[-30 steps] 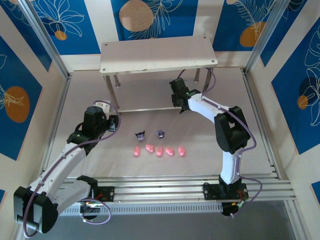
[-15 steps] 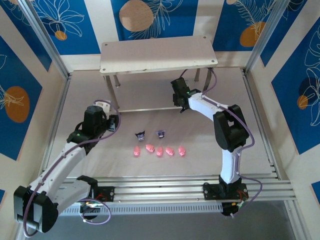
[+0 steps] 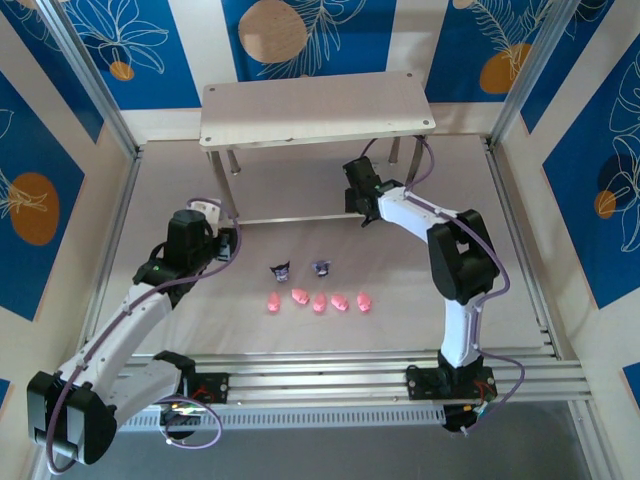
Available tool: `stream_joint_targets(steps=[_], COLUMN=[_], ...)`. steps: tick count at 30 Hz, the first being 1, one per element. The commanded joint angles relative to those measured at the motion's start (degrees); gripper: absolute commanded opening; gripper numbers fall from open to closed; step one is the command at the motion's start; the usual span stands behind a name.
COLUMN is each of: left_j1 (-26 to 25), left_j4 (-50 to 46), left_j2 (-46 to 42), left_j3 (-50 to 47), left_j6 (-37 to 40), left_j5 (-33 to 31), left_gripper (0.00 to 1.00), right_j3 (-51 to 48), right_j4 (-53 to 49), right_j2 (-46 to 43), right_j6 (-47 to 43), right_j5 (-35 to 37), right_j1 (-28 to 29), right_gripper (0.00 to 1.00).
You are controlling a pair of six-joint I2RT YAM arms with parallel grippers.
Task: Place and organize the plastic toys onto the shelf
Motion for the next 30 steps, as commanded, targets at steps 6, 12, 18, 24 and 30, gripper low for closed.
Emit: stream_joint_targets(steps=[6,12,18,24,30], left_j1=[-2.0,-9.03,-19.65,-22.26,-22.19], left_j4=[-3.1,-5.42,-3.24,-0.81,-2.57], left_j2=[0.92,2.96,10.12,18.48,27.76], left_j3=[0.67,0.85,4.33,9.38,16.1], left_j6=[1.63,4.0,10.98,17.09,19.76], left_j5=[6.19,12.14,14.52,19.82,28.38], left_gripper=[0.42,0.46,0.46,0.5,0.53], right_j3=[-10.11,-18.12,-23.04,-24.34,-25.64], right_j4=[-2.89,-9.2,-13.57,-15.45,-15.81], right_j2=[-16.29,-27.92,-38.67,-45.4,-48.45], right_j6=[0.96,1.71,3.39,3.26,3.23], right_j5=[2.07,1.3,-2.44,-4.01,-5.69], right_j1=[2.73,4.85,5.56,4.6,3.21], right_gripper=[0.64,0.64,0.64,0.66,0.66])
